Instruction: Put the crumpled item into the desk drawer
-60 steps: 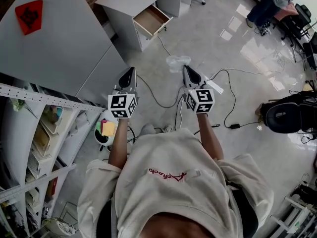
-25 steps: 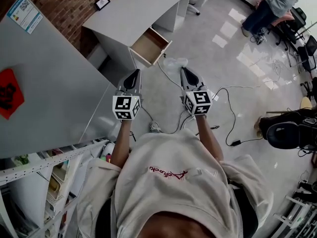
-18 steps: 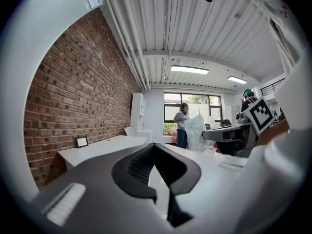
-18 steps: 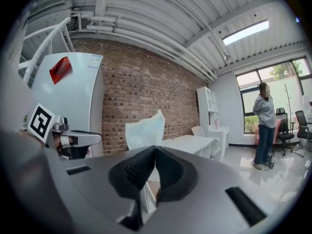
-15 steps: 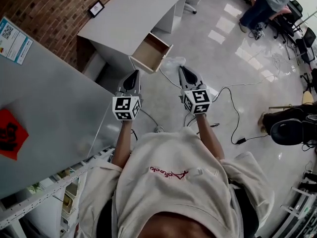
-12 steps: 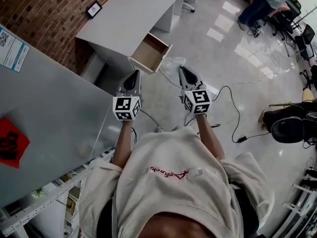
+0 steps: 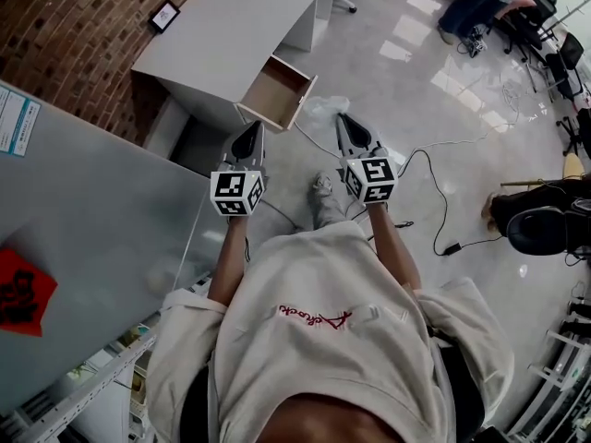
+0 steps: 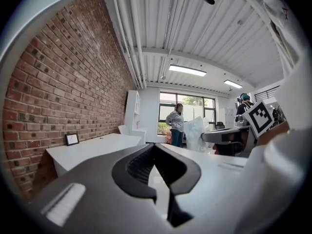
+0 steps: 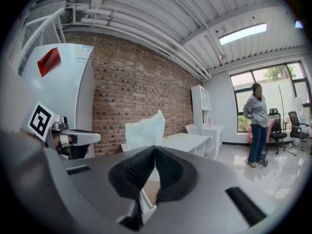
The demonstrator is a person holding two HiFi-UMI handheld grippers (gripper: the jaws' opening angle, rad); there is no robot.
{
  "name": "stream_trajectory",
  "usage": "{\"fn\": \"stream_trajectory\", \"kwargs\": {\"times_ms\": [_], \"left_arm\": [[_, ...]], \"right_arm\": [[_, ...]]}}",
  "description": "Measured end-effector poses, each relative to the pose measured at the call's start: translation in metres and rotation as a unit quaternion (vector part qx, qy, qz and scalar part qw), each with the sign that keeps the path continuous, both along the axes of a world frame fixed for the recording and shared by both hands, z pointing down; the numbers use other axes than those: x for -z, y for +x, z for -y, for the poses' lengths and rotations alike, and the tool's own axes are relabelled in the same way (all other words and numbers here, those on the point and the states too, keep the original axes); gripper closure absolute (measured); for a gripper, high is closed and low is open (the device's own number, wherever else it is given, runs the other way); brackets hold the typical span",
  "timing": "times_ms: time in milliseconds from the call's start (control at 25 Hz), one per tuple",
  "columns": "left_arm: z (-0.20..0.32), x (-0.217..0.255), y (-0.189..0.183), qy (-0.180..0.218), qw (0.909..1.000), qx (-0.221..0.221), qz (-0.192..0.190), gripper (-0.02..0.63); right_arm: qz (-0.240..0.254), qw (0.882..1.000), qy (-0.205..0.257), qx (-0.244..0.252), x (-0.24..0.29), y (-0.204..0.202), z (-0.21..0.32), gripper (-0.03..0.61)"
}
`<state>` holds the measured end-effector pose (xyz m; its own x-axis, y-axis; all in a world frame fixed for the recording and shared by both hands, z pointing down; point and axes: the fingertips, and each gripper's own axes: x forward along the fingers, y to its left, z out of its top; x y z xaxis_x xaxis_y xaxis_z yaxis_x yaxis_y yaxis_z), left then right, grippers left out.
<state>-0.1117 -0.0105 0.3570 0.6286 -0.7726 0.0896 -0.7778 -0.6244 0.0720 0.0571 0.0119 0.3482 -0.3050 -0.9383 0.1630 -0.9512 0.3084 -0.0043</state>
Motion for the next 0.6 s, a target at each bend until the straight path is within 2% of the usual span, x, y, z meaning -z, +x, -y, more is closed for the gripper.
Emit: {"fn": "stream_trajectory", "kwargs": {"times_ms": [440, 600], "left_arm": [[0.042, -0.001, -0.002, 0.0, 0.9994, 0.026, 0.025, 0.606], [0.078, 0.006, 0.008, 0.02, 0.9984, 0.016, 0.05, 0.606]], "right_arm": [[0.01, 0.999, -0.01, 0.04, -0.01, -0.003, 0.048, 0.566], [0.01, 0.999, -0.012, 0.046, -0.019, 0.009, 0.078, 0.566]]}}
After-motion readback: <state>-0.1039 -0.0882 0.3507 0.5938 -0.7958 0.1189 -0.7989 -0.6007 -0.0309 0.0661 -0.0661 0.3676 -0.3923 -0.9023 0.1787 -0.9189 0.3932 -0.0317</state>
